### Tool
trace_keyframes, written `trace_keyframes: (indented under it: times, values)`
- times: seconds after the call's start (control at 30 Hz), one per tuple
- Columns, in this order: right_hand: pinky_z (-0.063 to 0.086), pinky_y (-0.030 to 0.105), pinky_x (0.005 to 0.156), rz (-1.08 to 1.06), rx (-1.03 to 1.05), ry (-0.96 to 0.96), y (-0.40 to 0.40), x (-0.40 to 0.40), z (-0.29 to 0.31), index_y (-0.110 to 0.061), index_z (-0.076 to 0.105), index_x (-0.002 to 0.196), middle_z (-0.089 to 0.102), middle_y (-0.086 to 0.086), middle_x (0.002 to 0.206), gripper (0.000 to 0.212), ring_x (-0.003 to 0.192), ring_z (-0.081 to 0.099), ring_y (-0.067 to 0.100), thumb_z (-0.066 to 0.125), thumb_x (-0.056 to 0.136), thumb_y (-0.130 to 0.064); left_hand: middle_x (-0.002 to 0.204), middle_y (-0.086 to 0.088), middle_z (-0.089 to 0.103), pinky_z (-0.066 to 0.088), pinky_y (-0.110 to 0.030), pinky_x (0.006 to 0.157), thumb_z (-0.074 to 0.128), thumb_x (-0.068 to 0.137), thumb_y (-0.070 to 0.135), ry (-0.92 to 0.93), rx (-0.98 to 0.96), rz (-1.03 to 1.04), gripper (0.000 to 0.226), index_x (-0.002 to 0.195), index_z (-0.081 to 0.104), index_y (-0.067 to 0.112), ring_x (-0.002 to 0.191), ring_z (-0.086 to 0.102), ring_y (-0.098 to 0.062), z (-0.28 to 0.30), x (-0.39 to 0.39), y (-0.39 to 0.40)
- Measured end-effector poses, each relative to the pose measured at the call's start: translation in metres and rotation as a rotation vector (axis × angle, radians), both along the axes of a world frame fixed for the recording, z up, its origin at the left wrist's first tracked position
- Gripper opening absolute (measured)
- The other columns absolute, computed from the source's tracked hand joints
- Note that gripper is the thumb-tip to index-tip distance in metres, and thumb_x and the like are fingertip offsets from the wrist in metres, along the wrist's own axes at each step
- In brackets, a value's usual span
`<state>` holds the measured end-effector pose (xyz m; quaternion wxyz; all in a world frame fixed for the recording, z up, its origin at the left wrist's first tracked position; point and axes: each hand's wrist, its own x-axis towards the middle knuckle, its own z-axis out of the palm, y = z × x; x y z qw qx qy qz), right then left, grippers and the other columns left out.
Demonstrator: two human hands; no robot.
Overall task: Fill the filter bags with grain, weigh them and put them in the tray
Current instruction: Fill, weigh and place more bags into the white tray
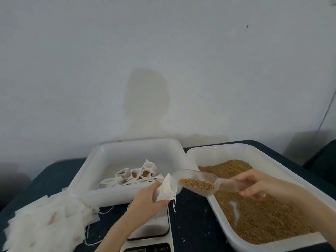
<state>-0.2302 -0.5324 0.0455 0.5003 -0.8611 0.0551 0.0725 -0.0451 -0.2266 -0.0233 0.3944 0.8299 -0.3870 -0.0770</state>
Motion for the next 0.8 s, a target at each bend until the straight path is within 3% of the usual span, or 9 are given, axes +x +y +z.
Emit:
trace_keyframes:
  times: [0.2,0.33,0.43,0.57,0.63,0.7,0.8]
  values:
    - [0.035,0.017,0.044,0.086,-0.032,0.043,0.016,0.013,0.006,-0.039,0.074,0.104,0.065,0.007,0.077,0.042,0.049,0.044,0.008,0.061,0.079,-0.008,0.092,0.025,0.063,0.047,-0.016,0.072,0.056,0.066,0.062,-0.067,0.057,0.011,0.039,0.103,0.052,0.048,0.085,0.056,0.011,-0.001,0.006,0.012]
    - [0.034,0.017,0.043,0.117,-0.039,0.07,0.023,0.02,0.006,-0.032,0.072,0.11,0.062,0.01,0.072,0.042,0.048,0.042,0.01,0.062,0.078,-0.007,0.092,0.027,0.061,0.047,-0.017,0.072,0.063,0.072,0.054,-0.114,0.094,0.003,0.03,0.098,0.051,0.045,0.086,0.054,0.01,-0.001,0.009,0.017]
    - [0.034,0.016,0.043,0.153,-0.061,0.095,0.026,0.026,0.005,-0.029,0.072,0.111,0.061,0.009,0.069,0.041,0.046,0.041,0.01,0.062,0.077,-0.008,0.091,0.025,0.056,0.038,-0.017,0.073,0.063,0.074,0.051,-0.22,0.159,0.0,0.03,0.098,0.046,0.045,0.087,0.049,0.005,0.002,0.01,0.018]
    - [0.037,0.015,0.045,0.185,-0.004,0.094,0.031,0.033,0.002,-0.029,0.072,0.113,0.064,-0.007,0.065,0.042,0.047,0.042,0.013,0.061,0.08,-0.006,0.095,0.025,0.048,0.023,-0.022,0.083,0.054,0.074,0.055,-0.358,0.228,-0.01,0.044,0.115,0.042,0.046,0.092,0.039,0.002,0.004,0.007,0.015]
    - [0.041,0.013,0.047,0.189,0.006,0.096,0.032,0.034,0.001,-0.027,0.071,0.114,0.065,-0.004,0.066,0.041,0.047,0.046,0.014,0.06,0.082,-0.005,0.097,0.024,0.045,0.019,-0.022,0.085,0.048,0.072,0.061,-0.376,0.267,-0.005,0.053,0.122,0.042,0.045,0.096,0.036,0.0,0.004,0.006,0.016]
    - [0.043,0.007,0.051,0.188,0.014,0.099,0.034,0.035,0.001,-0.021,0.071,0.116,0.057,0.015,0.067,0.04,0.048,0.051,0.006,0.059,0.083,-0.002,0.103,0.021,0.044,0.017,-0.022,0.09,0.045,0.067,0.067,-0.376,0.298,-0.009,0.063,0.126,0.042,0.044,0.102,0.034,-0.001,0.004,0.005,0.016]
    - [0.039,-0.001,0.051,0.19,-0.003,0.121,0.037,0.036,0.002,-0.012,0.069,0.116,0.059,0.016,0.068,0.039,0.056,0.054,-0.016,0.059,0.081,-0.001,0.109,0.022,0.04,0.017,-0.021,0.096,0.05,0.065,0.071,-0.332,0.289,-0.041,0.071,0.128,0.04,0.04,0.105,0.029,0.002,0.006,0.0,0.017]
